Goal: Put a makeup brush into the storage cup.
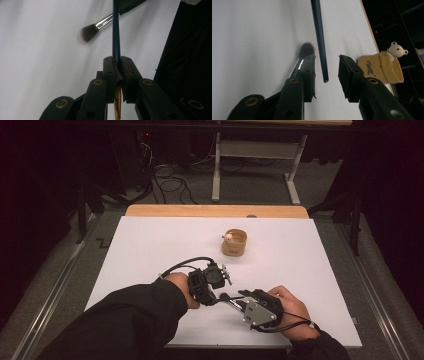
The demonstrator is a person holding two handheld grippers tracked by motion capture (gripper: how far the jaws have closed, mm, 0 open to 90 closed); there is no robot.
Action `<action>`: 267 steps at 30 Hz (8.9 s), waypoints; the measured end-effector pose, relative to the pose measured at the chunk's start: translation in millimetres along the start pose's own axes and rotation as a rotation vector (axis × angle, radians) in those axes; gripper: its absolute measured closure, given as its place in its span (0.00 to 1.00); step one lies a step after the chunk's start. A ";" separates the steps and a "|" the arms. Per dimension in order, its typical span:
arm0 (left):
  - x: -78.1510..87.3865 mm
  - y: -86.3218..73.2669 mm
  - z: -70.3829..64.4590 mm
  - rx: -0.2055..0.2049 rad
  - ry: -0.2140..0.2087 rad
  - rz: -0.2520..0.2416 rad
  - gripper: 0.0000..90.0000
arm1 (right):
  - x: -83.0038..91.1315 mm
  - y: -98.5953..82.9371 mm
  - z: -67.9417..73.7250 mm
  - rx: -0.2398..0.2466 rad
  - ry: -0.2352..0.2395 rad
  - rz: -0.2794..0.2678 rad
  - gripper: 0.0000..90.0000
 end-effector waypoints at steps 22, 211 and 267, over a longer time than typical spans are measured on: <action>-1.0 1.6 0.2 -0.005 -0.005 0.001 0.93 | -5.0 1.0 -0.7 0.118 -0.002 0.015 0.93; -23.0 -125.2 71.1 0.477 0.328 -0.950 0.04 | 4.6 -43.0 -37.8 -0.580 -0.107 -0.106 0.97; 10.5 -16.1 28.1 0.288 0.162 -1.111 0.03 | -11.9 -0.9 -35.1 -0.745 -0.069 -0.278 0.97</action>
Point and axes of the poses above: each handheld gripper's, and its own axes: x roughly backward along the jaws, y roughly out of its top, z roughly to its left, the point moved 7 cm from there along -x, roughly forward along the jaws, and after that the axes turned 3 degrees about -y, right-handed, at the moved point
